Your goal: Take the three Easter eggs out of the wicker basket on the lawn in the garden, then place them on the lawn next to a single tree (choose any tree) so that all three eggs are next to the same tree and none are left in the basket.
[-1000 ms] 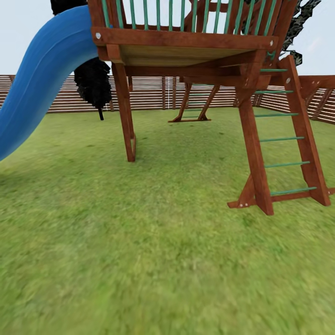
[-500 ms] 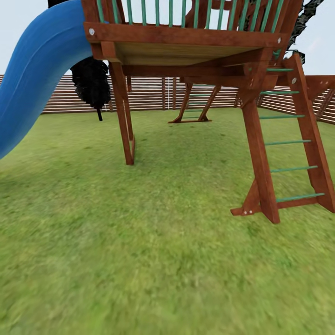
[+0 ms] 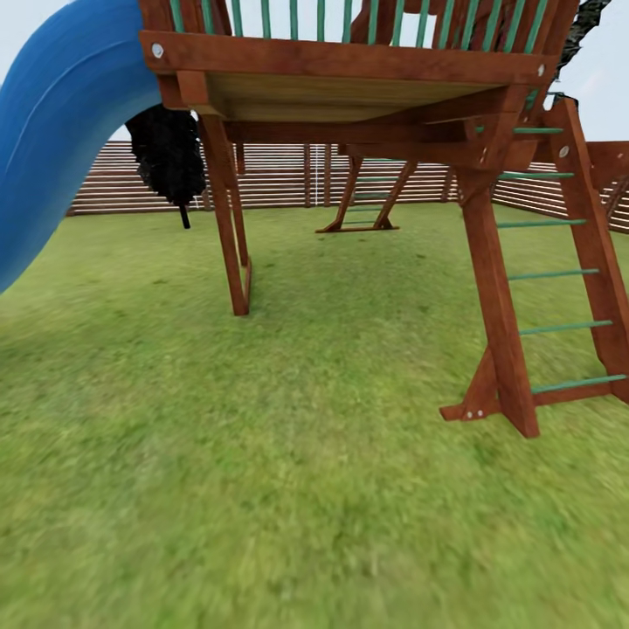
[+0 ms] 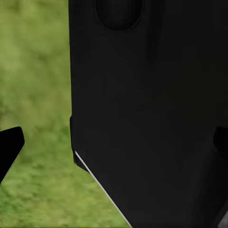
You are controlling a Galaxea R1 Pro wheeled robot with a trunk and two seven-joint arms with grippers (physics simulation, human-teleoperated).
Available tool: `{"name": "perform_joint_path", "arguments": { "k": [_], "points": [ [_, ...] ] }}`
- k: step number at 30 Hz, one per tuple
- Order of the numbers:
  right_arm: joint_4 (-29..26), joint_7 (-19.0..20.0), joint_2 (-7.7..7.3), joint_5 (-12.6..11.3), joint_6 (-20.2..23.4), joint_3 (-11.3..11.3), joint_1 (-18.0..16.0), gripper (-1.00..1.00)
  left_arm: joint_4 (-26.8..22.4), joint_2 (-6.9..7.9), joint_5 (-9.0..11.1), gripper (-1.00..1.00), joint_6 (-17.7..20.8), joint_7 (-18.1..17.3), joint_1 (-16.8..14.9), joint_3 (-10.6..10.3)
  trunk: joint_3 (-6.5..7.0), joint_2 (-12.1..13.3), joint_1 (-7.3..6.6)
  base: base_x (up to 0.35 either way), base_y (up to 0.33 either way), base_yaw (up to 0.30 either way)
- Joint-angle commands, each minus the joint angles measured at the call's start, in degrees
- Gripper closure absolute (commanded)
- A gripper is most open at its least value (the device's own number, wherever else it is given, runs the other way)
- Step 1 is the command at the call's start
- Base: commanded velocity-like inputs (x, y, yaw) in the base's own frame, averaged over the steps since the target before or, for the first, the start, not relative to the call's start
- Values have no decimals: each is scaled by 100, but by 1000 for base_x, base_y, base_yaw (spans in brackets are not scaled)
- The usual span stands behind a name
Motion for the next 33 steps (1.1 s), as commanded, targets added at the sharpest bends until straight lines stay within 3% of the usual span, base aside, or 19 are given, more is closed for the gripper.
{"name": "perform_joint_path", "arguments": {
  "k": [1, 26, 29, 31, 33],
  "points": [
    [3, 8, -3, 32, -19, 4, -3, -100, -1, -1, 7, -100, -3, 2, -1, 27, -4, -2, 3, 314, 0, 0],
    [-11, 35, 8, 3, 4, -16, -17, -100, -6, -1, 8, -100, 4, -4, -4, 27, -4, -2, 3, 314, 0, 0],
    [-517, 51, 1, 35, 191, 15, -150, -100, -7, 157, 11, -100, 198, -19, -293, 45, -4, -2, 3, 316, 0, 0],
    [-972, 39, -2, 5, 591, 5, -298, -100, -5, 265, 17, -100, 387, -22, -557, 87, -4, -2, 3, 317, 0, 0],
    [-1448, 29, -3, -15, 1297, -13, -495, -100, -13, 351, 17, -100, 553, -22, -792, 235, -4, -2, 3, 316, 0, 0]
  ]
}}
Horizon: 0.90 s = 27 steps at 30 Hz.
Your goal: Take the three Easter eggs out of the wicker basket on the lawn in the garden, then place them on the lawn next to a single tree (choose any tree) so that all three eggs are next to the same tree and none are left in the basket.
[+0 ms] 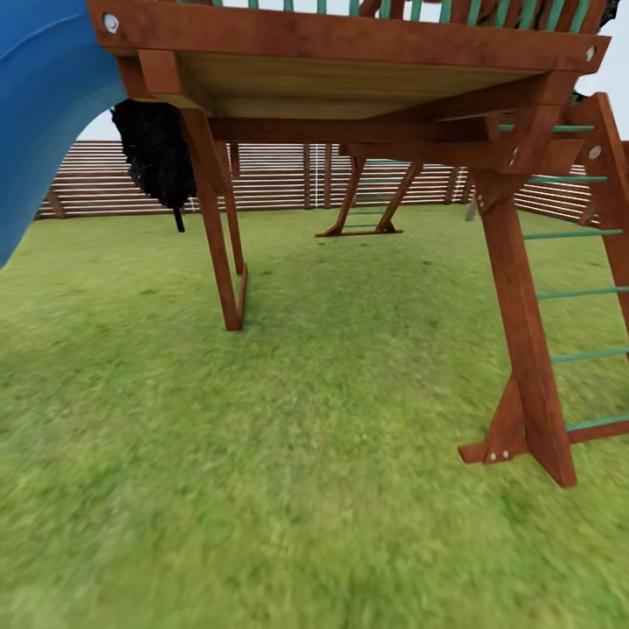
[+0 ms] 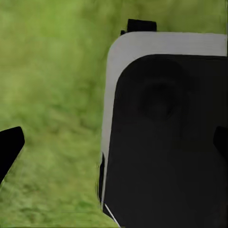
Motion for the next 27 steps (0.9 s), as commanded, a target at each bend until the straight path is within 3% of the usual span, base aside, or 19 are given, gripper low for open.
{"name": "perform_joint_path", "arguments": {
  "k": [1, 4, 7, 12, 15, 18, 21, 23, 27],
  "points": [
    [-243, 11, -1, 22, 416, -4, -103, -100, -40, 24, 8, -100, 91, 2, -108, 150, -7, -2, 3, 303, 0, 0],
    [-698, -29, 16, 5, 1142, -18, -436, -100, -316, 54, 8, -100, 179, -2, -398, 417, -7, -2, 3, 245, 0, 0],
    [-786, -103, 17, -13, 1360, -28, -771, -100, -773, 17, 14, -100, 203, -37, -495, 649, -7, -2, 3, 123, 0, 0],
    [-798, -152, 26, -13, 1395, -36, -920, -100, -1168, -71, 33, -100, 226, -42, -527, 909, -7, -2, 3, 26, 0, 0],
    [-804, -159, 35, -3, 1389, -29, -931, -100, -1222, -104, 64, -100, 230, -40, -529, 963, -7, -2, 3, 4, 0, 0],
    [-806, -166, 36, 18, 1373, -20, -933, -100, -1236, -250, 87, -100, 236, -20, -530, 981, -7, -2, 3, 0, 0, 0],
    [-799, -164, 44, 40, 1363, 5, -934, -100, -1202, -151, 125, -100, 220, 3, -530, 1063, -60, -122, 69, 0, 0, 0],
    [-798, -161, 42, 35, 1362, 8, -934, -100, -1140, -103, 222, -100, 175, -20, -530, 1249, -96, -203, 113, 0, 0, 0],
    [-737, -159, 54, 19, 1291, 10, -935, -100, -1104, -137, 361, -100, 157, -25, -530, 1578, -168, -363, 200, 0, 0, 0]
  ]
}}
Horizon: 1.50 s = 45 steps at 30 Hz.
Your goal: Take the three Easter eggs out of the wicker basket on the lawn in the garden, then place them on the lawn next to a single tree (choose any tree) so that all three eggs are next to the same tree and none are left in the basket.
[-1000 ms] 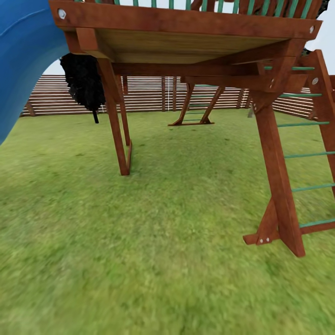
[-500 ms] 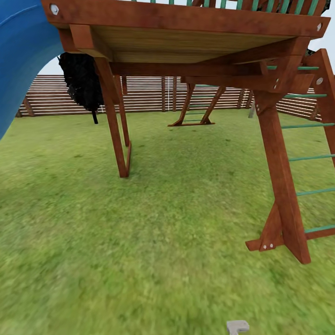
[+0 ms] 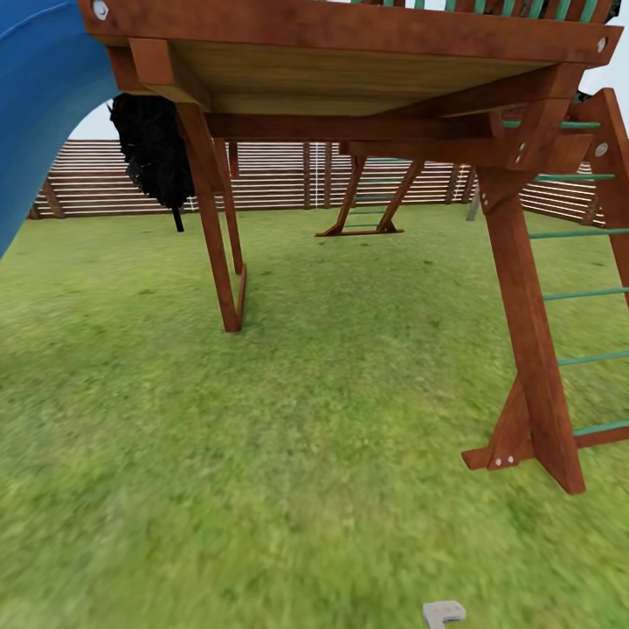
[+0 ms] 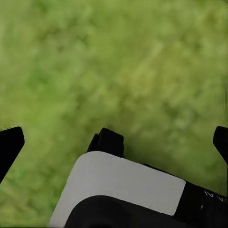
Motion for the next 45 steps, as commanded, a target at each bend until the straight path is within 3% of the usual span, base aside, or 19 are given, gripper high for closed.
{"name": "perform_joint_path", "arguments": {
  "k": [1, 6, 15, 19, 21, 27, 30, 31, 34, 38, 41, 45],
  "points": [
    [46, 14, 9, 27, -55, 8, 0, -100, -8, 4, 59, -100, 34, 2, 0, 57, -23, -44, 22, 0, 0, 0],
    [394, 15, 60, 24, -652, 5, -2, -100, -17, 32, 98, -100, 29, 10, 0, 152, -113, -245, 132, 0, 0, 0],
    [421, 79, 41, 49, -819, 1, -7, -100, -115, 12, 87, -100, 67, 15, -5, 143, -275, -605, 330, 0, 0, 0],
    [132, 86, 29, 35, -879, -5, -8, -100, -597, -56, 65, -100, 335, 54, -277, 125, -347, -766, 418, 0, 0, 0],
    [-532, 38, 32, 33, -843, -7, -43, -100, -770, -47, 26, -100, 923, 167, -582, 105, -382, -846, 461, 0, 0, 0],
    [-669, -14, 69, 28, -888, 3, -142, -100, -707, 8, -50, -100, 1204, 755, -738, 81, -490, -1087, 593, 0, 0, 0],
    [-672, -19, 88, 37, -895, 14, -147, -100, -348, 67, -81, -100, 1213, 816, -707, 76, -544, -1207, 659, 0, 0, 0],
    [-677, -22, 131, 49, -890, 17, -148, -100, 247, 197, -112, -100, 1186, 830, -699, 75, -562, -1247, 681, 0, 0, 0],
    [-678, -27, 153, 59, -889, 19, -149, -100, 910, 267, -133, -100, 1151, 841, -691, 73, -616, -1368, 747, 0, 0, 0],
    [-679, -29, 168, 59, -888, 22, -149, -100, 1194, 459, -186, -100, 1108, 809, -680, 80, -688, -1528, 835, 0, 0, 0],
    [-686, -29, 190, 67, -890, 32, -149, -100, 622, 457, -190, -100, 996, 822, -787, 83, -742, -1648, 901, 0, 0, 0],
    [-697, -29, 200, 75, -896, 36, -149, -100, -802, 160, -160, -100, 990, 821, -857, 91, -813, -1809, 989, 0, 0, 0]
  ]
}}
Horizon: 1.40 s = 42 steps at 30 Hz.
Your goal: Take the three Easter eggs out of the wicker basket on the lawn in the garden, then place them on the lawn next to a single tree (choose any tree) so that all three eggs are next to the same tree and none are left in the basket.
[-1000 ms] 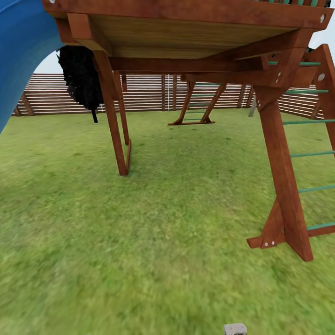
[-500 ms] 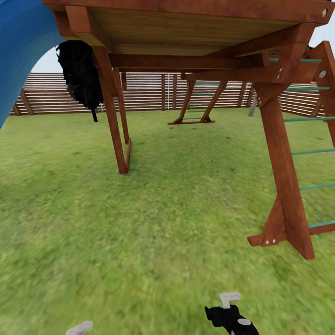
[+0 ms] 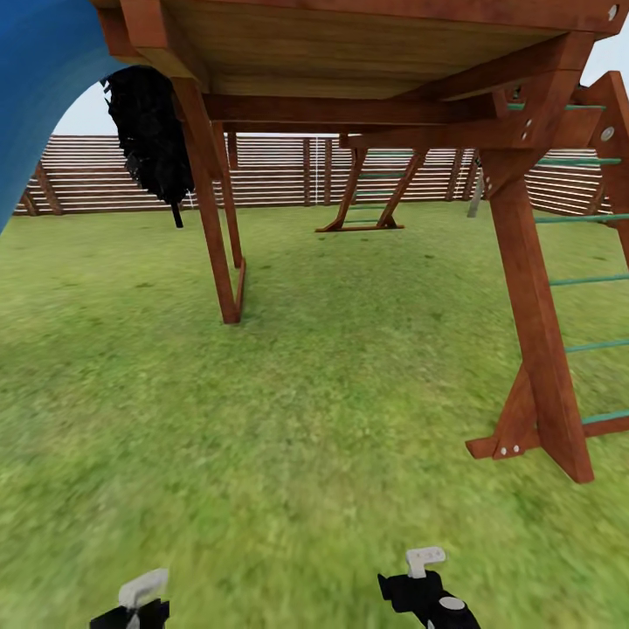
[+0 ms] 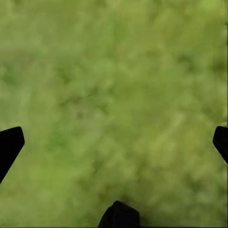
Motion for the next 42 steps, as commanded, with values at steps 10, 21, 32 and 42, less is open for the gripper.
{"name": "perform_joint_path", "arguments": {
  "k": [10, 21, 32, 42],
  "points": [
    [9, 14, 0, 34, 1, -10, -2, -100, -965, -487, 153, -100, -174, -673, -24, 44, -186, -405, 220, 0, 0, 0],
    [-44, 17, 4, 34, -131, -1, -5, -100, -807, -452, 174, -100, -318, -1594, -24, 48, -275, -605, 330, 0, 0, 0],
    [362, -350, 11, 9, -218, -10, -439, -100, -736, -353, 165, -100, -375, -2572, -24, 39, -275, -605, 330, 142, 0, 0],
    [418, -391, 15, 11, -762, -4, -449, -100, -432, -326, 121, -100, -762, -2573, -24, 12, -275, -605, 330, 156, 0, 0]
  ]
}}
